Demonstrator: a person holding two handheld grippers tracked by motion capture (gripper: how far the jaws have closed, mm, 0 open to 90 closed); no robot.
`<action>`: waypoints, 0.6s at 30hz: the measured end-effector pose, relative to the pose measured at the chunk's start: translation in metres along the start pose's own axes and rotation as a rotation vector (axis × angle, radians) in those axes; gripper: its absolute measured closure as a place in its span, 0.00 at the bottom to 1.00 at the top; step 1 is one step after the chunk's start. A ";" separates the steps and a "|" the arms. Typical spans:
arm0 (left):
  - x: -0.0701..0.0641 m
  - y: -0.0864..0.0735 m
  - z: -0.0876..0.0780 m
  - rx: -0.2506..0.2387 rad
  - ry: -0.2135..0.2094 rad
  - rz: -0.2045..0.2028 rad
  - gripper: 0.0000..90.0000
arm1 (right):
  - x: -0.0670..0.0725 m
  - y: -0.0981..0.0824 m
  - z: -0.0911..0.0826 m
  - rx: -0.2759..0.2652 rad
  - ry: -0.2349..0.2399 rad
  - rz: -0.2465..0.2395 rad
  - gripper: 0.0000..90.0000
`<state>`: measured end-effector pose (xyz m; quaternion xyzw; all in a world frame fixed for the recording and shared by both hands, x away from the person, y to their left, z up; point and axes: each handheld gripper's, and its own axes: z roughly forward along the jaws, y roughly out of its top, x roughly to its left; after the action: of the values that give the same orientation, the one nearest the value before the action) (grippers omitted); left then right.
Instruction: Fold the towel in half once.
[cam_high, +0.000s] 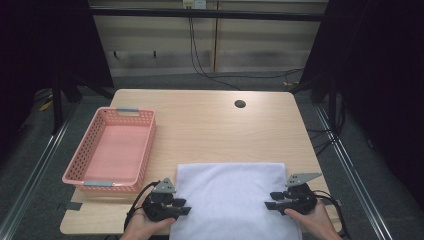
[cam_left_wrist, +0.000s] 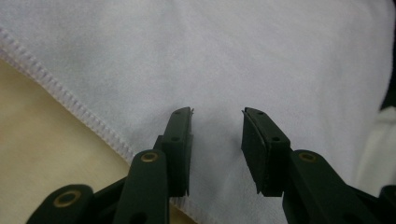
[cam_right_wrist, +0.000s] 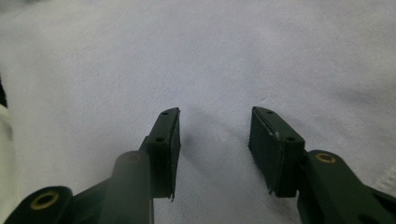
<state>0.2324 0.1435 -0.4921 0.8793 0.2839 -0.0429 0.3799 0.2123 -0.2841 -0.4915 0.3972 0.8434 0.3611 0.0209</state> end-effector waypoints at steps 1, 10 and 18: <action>-0.001 -0.002 -0.001 -0.004 -0.002 0.010 0.70 | 0.002 -0.002 -0.001 0.006 0.003 0.008 0.62; 0.016 0.017 -0.007 -0.068 0.061 -0.003 0.65 | -0.047 0.020 -0.022 -0.181 -0.175 0.050 0.54; 0.046 0.039 -0.003 -0.115 0.143 -0.062 0.59 | -0.089 0.034 0.002 -0.148 -0.194 0.087 0.48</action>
<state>0.2911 0.1454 -0.4784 0.8477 0.3394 0.0244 0.4069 0.2963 -0.3298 -0.4942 0.4639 0.7905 0.3827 0.1159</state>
